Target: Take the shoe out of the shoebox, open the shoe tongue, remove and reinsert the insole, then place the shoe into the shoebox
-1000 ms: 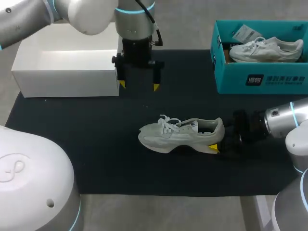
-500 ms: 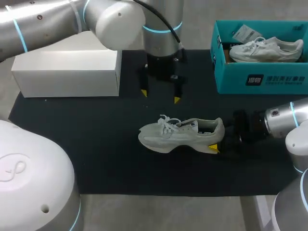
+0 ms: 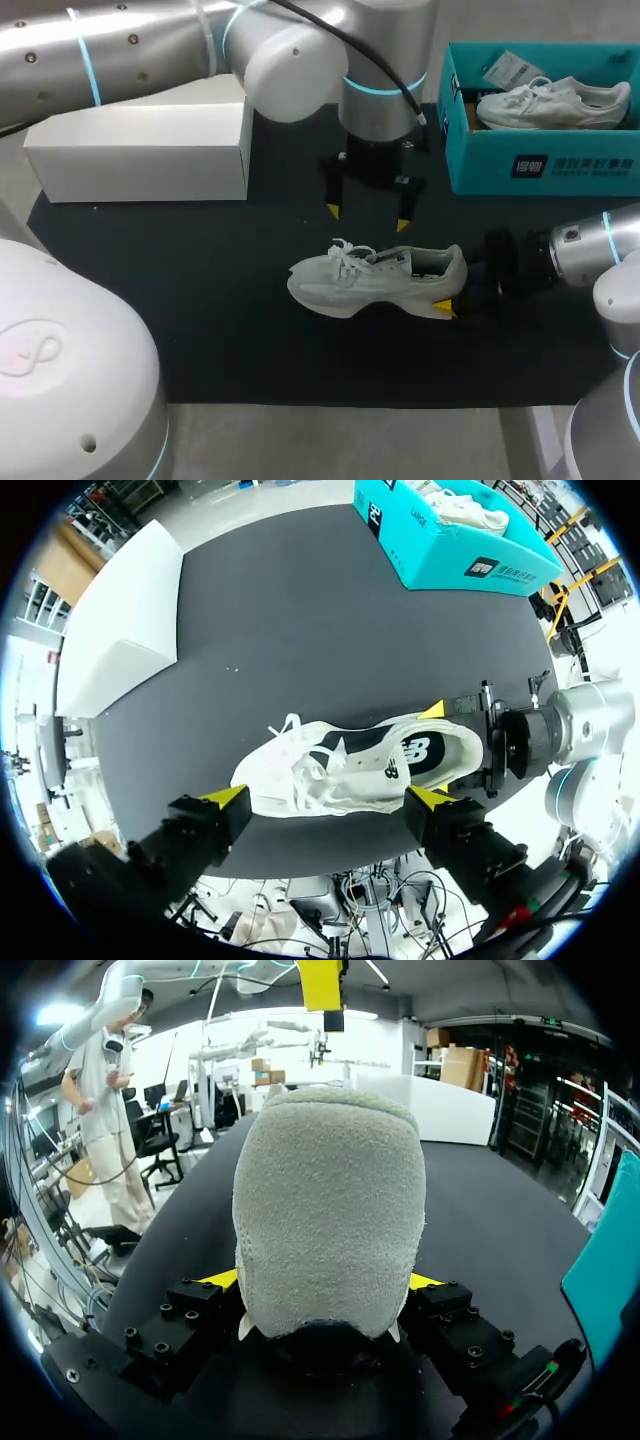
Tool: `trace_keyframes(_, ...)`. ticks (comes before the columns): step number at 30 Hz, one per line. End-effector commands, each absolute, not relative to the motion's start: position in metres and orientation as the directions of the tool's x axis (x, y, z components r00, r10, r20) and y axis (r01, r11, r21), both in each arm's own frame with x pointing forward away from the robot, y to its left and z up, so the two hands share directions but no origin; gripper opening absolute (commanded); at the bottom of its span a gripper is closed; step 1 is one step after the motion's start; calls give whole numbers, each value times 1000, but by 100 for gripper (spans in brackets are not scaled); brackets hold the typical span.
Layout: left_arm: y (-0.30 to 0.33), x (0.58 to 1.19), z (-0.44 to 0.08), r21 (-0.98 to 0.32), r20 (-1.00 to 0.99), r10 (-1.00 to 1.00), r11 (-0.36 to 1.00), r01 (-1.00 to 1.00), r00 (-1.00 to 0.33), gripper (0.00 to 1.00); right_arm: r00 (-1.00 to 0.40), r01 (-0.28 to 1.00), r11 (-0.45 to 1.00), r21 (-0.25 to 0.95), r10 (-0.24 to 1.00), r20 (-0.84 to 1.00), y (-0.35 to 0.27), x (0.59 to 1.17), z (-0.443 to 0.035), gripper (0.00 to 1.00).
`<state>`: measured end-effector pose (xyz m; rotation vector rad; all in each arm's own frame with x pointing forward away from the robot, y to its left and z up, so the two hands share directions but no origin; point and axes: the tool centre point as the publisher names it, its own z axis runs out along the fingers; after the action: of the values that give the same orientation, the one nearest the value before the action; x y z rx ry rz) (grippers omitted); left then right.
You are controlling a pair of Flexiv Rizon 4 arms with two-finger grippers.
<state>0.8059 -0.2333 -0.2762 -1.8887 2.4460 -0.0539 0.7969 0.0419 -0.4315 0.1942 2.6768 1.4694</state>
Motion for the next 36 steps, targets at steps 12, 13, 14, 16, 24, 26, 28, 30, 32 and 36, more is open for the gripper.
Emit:
trace_keyframes(12, -276, 806, -333, -46, -106, -963, 254, -966, -248, 100, -988, 72, 534, 842, 152, -12, 44, 798, -434, 0)
trace_keyframes(13, -277, 807, -335, -45, -112, -962, 254, -966, -248, 100, -988, 72, 534, 842, 152, -12, 44, 798, -434, 0)
trace_keyframes(14, -279, 807, -338, -44, -117, -961, 257, -965, -250, 100, -988, 72, 534, 842, 152, -12, 44, 798, -434, 0)
trace_keyframes(16, -282, 807, -344, -40, -137, -957, 261, -964, -254, 100, -988, 72, 534, 842, 152, -12, 44, 798, -434, 0)
trace_keyframes(24, -277, 806, -354, -16, -173, -953, 256, -966, -250, 100, -988, 72, 534, 842, 152, -12, 44, 798, -434, 0)
trace_keyframes(26, -270, 806, -355, -14, -208, -950, 242, -970, -234, 100, -988, 72, 534, 842, 152, -12, 44, 798, -434, 0)
trace_keyframes(28, -263, 805, -356, -18, -226, -948, 235, -972, -225, 100, -988, 72, 534, 842, 152, -12, 44, 798, -434, 0)
trace_keyframes(30, -257, 804, -357, -24, -235, -947, 230, -973, -218, 100, -988, 72, 534, 842, 152, -12, 44, 798, -434, 0)
trace_keyframes(32, -252, 803, -358, -28, -248, -946, 222, -975, -208, 100, -988, 72, 534, 842, 152, -12, 44, 798, -434, 0)
trace_keyframes(36, -243, 804, -355, -17, -243, -950, 206, -978, -196, 100, -988, 72, 534, 842, 152, -12, 44, 798, -434, 0)
